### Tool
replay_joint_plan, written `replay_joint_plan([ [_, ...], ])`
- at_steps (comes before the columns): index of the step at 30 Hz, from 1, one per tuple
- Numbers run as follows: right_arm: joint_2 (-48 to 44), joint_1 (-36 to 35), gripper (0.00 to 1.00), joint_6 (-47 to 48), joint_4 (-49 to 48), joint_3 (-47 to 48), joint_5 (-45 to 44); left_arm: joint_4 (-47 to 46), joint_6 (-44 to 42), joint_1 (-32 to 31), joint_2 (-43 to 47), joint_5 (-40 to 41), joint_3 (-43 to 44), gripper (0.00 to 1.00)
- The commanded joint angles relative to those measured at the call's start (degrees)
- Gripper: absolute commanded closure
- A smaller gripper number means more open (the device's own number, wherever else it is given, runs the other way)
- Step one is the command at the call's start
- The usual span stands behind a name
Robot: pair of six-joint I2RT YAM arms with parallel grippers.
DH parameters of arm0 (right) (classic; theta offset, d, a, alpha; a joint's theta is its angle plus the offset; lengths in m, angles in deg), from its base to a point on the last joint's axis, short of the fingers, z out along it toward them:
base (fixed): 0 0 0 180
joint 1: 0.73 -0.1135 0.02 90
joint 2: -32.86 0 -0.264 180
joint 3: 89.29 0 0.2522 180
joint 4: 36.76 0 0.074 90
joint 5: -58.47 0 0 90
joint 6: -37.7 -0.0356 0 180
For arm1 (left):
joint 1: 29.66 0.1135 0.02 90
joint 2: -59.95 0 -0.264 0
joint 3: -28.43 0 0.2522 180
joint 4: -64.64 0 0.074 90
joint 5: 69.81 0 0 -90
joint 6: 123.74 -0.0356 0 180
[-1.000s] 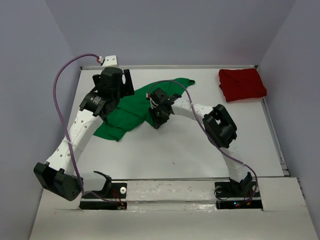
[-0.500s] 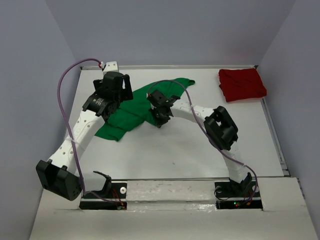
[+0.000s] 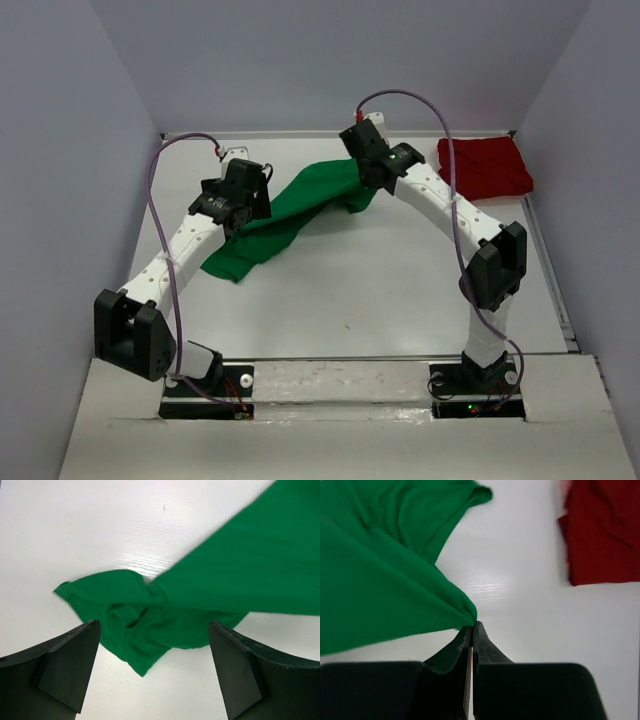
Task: Fold and stack the t-shirts
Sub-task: Flatten the tshirt out
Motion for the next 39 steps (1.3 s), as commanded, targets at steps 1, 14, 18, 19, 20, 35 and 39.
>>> replay_joint_plan([
  [1, -3.53, 4.53, 1.0, 2.96, 2.21, 5.57, -8.2, -2.23, 1.11, 0.31, -0.44, 1.64, 0.65, 0.01],
  [14, -3.8, 7.79, 1.0, 4.99, 3.17, 9.79, -5.3, -1.44, 0.5, 0.4, -5.72, 0.05, -0.14, 0.01],
  [18, -4.15, 7.79, 1.0, 5.07, 3.26, 9.62, -5.12, 0.14, 1.73, 0.4, -8.79, 0.67, 0.57, 0.01],
  [19, -4.24, 7.79, 1.0, 5.16, 3.26, 9.53, -5.12, -0.03, 1.99, 0.31, -10.1, -0.03, 0.31, 0.01],
  [20, -4.24, 7.79, 1.0, 5.25, 3.26, 9.62, -5.3, -0.04, 2.78, 0.4, -10.64, -0.12, -0.31, 0.01],
  [35, -7.23, 8.31, 1.0, 5.25, 2.3, 6.63, -2.4, -4.16, 10.78, 12.78, -12.5, -11.8, -9.18, 0.01],
  [39, -7.23, 8.31, 1.0, 5.34, 1.77, 6.01, -1.61, -6.1, 10.08, 15.33, -11.09, -17.6, -10.77, 0.03],
])
